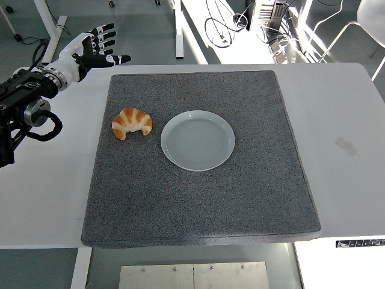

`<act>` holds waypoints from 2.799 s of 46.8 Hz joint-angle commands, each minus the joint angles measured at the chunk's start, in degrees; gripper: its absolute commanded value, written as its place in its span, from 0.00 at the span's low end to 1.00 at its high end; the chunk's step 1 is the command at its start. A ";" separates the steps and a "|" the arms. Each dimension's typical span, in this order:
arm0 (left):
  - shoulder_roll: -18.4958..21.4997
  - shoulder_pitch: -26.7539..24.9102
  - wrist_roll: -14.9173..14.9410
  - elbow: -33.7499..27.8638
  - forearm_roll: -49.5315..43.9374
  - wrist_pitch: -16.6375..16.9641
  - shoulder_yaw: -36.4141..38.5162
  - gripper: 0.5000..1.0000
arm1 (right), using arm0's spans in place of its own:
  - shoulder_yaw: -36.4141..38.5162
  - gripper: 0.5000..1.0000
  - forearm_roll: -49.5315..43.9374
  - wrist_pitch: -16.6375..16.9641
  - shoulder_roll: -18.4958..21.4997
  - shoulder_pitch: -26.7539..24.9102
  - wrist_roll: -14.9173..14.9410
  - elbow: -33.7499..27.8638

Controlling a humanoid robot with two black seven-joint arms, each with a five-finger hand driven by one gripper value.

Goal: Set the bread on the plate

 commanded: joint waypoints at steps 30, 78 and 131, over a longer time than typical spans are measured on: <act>8.09 -1.35 -11.60 -11.54 25.38 1.77 3.69 0.95 | 0.00 1.00 0.00 0.00 0.00 0.01 -0.01 -0.02; -0.52 -1.96 -2.64 -7.06 32.33 10.65 21.44 0.96 | 0.00 1.00 0.00 0.00 0.00 0.01 -0.01 -0.02; -5.71 -0.82 -3.16 -0.29 32.42 18.56 28.83 0.00 | 0.00 1.00 0.00 0.00 0.00 0.01 -0.01 -0.02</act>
